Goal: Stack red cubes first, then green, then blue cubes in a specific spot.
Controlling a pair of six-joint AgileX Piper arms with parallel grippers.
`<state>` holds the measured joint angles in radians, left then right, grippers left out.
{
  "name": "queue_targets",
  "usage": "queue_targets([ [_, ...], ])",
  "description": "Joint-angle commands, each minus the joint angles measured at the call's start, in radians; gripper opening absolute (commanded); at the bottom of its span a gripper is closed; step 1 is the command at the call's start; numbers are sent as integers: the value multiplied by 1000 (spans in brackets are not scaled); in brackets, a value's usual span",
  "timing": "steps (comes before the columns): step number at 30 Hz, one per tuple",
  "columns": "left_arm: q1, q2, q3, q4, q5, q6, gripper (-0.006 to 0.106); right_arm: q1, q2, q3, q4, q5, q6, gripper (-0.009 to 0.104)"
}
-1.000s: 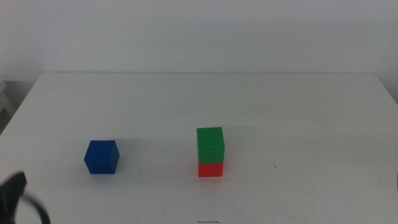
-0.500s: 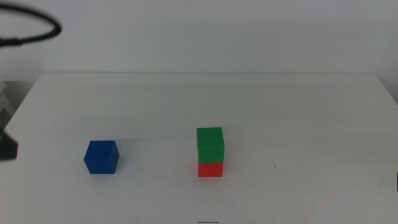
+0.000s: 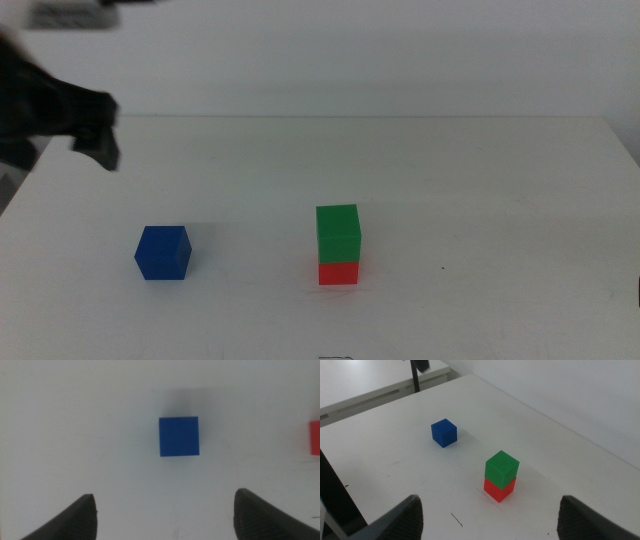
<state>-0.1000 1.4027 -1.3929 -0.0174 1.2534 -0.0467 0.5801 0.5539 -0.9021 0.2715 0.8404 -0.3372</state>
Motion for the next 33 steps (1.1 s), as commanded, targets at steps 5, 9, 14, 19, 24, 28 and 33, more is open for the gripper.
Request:
queue_targets([
  [5, -29, 151, -38, 5, 32, -17, 94, -9, 11, -24, 2, -69, -10, 87],
  [9, -29, 232, -38, -35, 10, -8, 94, -9, 11, -24, 2, -69, -10, 87],
  [14, -29, 300, -38, -69, -43, -8, 94, -9, 11, -24, 2, -69, -10, 87],
  [19, -38, 363, -38, -72, -80, -8, 94, -9, 11, -24, 2, -69, -10, 87],
  [24, -48, 420, -38, -70, -86, -7, 94, -9, 11, -24, 2, -69, -10, 87],
  [28, -58, 461, -38, -72, -114, -4, 94, -9, 11, -24, 2, -69, -10, 87],
  [33, -66, 506, -38, -68, -125, -3, 94, -9, 11, -24, 2, -69, -10, 87],
])
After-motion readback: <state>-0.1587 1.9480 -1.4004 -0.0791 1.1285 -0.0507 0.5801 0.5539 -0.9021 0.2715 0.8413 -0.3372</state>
